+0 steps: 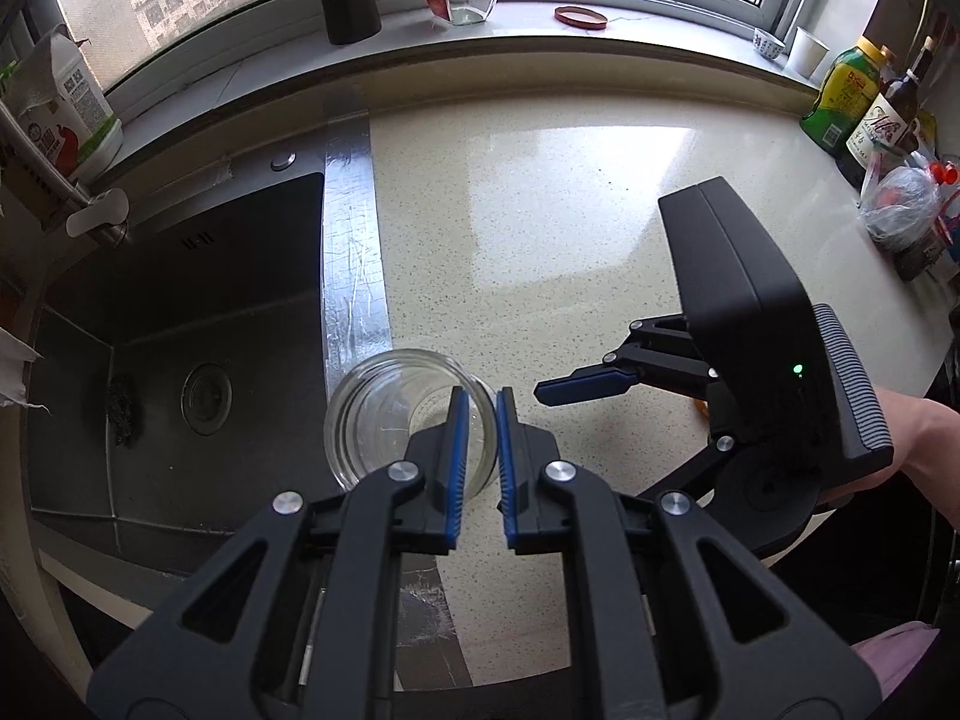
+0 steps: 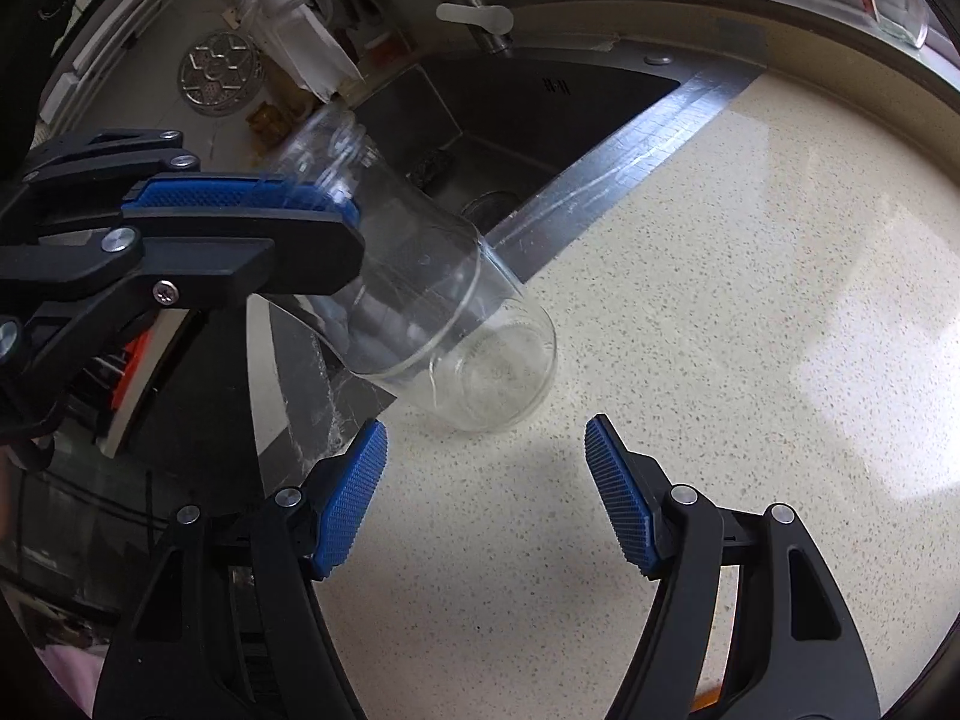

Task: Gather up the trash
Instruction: 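Open the right gripper and move it to the jar held by the left gripper, then close the right gripper on the jar while the left gripper lifts it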

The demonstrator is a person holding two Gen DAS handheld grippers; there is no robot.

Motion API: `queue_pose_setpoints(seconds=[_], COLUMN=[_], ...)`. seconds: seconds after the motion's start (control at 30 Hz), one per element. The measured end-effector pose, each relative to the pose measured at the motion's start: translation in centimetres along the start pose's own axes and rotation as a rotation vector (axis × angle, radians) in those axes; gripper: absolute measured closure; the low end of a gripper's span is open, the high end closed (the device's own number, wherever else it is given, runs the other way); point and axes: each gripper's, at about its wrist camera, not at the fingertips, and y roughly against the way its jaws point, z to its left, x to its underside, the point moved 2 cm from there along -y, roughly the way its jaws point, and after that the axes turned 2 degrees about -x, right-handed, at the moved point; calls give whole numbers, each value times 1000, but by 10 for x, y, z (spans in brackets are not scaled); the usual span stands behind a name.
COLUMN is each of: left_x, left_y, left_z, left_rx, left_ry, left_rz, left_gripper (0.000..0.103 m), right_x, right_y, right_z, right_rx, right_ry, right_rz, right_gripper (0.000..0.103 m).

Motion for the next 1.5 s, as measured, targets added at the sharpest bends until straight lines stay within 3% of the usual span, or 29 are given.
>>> queue_pose_setpoints(seconds=[0.17,0.57,0.7,1.17,1.2,1.23,1.3,1.5], left_x=[1,1,0,-5,-4,-4,-4,-5], left_y=[0,-3,-3,-8,-8,-8,-8,-8], left_z=[3,15,12,12,12,12,11,10], left_rx=[22,57,65,92,94,93,85,81], left_ry=[2,20,6,11,13,12,10,6], left_rz=[5,6,11,20,19,19,18,24], left_gripper=[95,95,94,93,93,93,93,93], right_x=[-14,-35,-39,-55,-55,-57,-57,-57], right_y=[-4,-18,-18,-16,-18,-20,-24,-22], right_z=[12,16,21,23,22,20,17,21], right_rx=[38,21,56,-20,-31,-52,-84,-73], right_ry=[88,230,307,359,354,342,315,328], right_rz=[-34,-28,-52,-151,-150,-149,-134,-133], right_gripper=[33,33,24,20,21,30,37,39])
